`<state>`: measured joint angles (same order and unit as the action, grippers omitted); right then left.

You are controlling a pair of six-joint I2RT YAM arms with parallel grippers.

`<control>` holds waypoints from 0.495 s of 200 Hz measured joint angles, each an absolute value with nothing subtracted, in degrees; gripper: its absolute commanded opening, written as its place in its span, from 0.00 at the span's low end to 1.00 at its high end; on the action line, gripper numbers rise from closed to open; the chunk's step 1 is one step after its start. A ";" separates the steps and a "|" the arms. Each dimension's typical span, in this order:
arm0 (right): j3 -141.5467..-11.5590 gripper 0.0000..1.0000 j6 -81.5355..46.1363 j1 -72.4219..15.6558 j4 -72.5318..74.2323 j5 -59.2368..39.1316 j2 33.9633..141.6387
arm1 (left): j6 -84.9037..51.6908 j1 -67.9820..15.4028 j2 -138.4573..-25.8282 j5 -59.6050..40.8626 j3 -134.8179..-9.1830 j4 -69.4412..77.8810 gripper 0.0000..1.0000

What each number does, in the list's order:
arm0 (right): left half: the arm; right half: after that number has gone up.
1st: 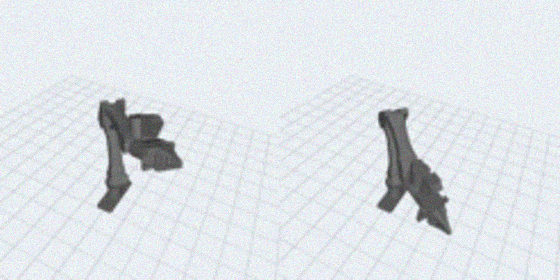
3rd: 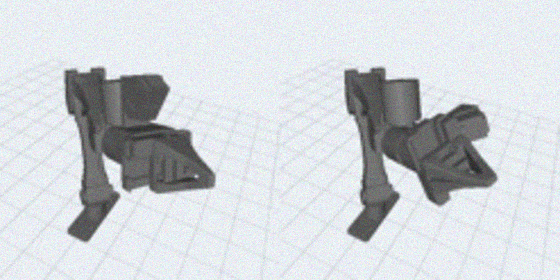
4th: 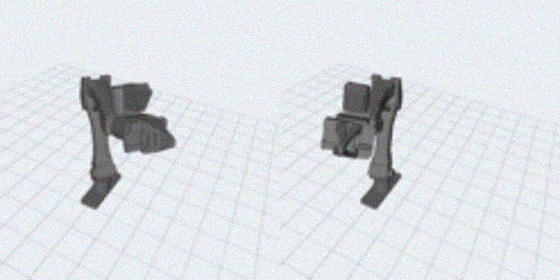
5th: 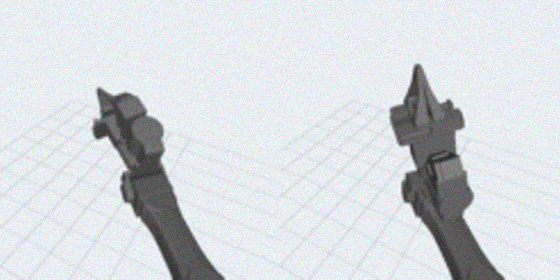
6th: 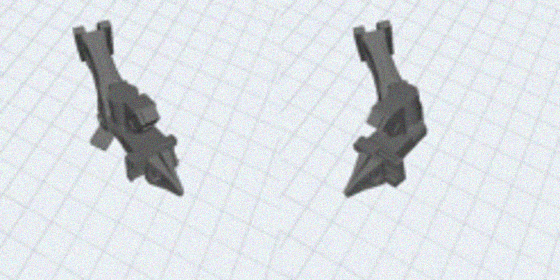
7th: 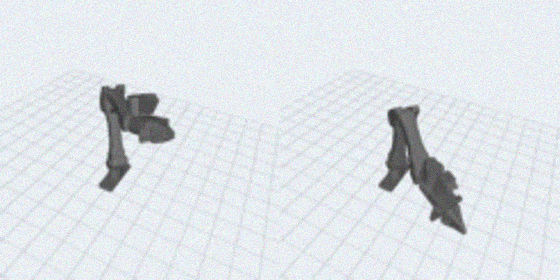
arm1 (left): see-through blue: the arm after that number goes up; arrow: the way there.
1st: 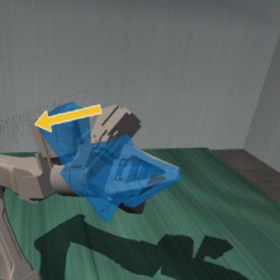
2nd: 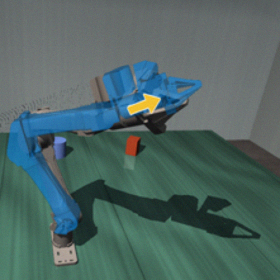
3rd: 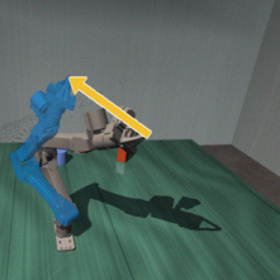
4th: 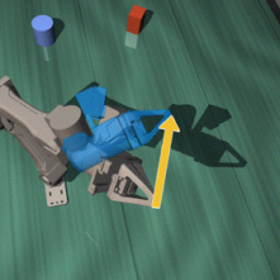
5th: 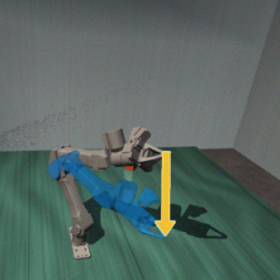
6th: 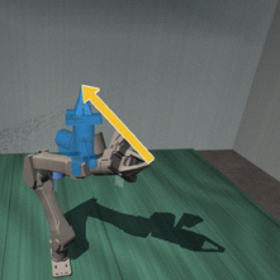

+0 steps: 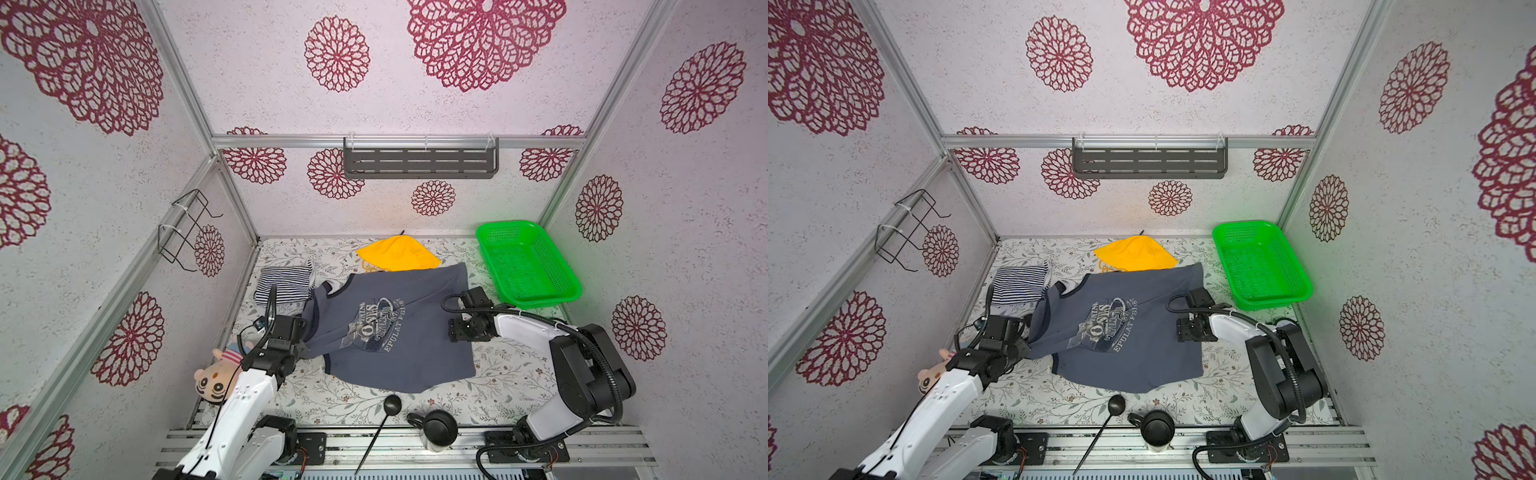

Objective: Fold and stack the tank tops

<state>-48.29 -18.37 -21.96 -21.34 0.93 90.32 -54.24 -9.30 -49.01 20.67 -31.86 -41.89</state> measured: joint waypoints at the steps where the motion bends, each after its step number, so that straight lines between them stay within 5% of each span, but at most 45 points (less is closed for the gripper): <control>1: -48.27 0.90 -18.28 -21.89 -21.45 0.89 90.17 | -54.26 -9.30 -48.84 20.75 -31.83 -41.95 0.40; 17: -48.21 0.99 -17.76 -21.34 -22.96 -0.19 87.66 | -55.11 -9.17 -46.37 22.17 -31.75 -42.78 0.70; 56: -49.60 0.98 -16.10 -22.35 -28.21 -2.48 75.66 | -53.32 -9.28 -52.99 23.07 -38.68 -43.92 0.76; 73: -49.45 0.82 -16.49 -22.83 -31.16 -2.37 71.59 | -51.46 -9.72 -57.54 22.61 -43.75 -42.98 0.73; 90: -47.97 0.41 -17.63 -24.23 -33.08 -2.15 70.00 | -50.11 -11.38 -63.16 21.63 -48.66 -40.53 0.71; 99: -46.54 0.31 -18.68 -25.47 -33.45 -2.17 70.13 | -49.50 -12.78 -66.61 21.02 -50.70 -38.30 0.70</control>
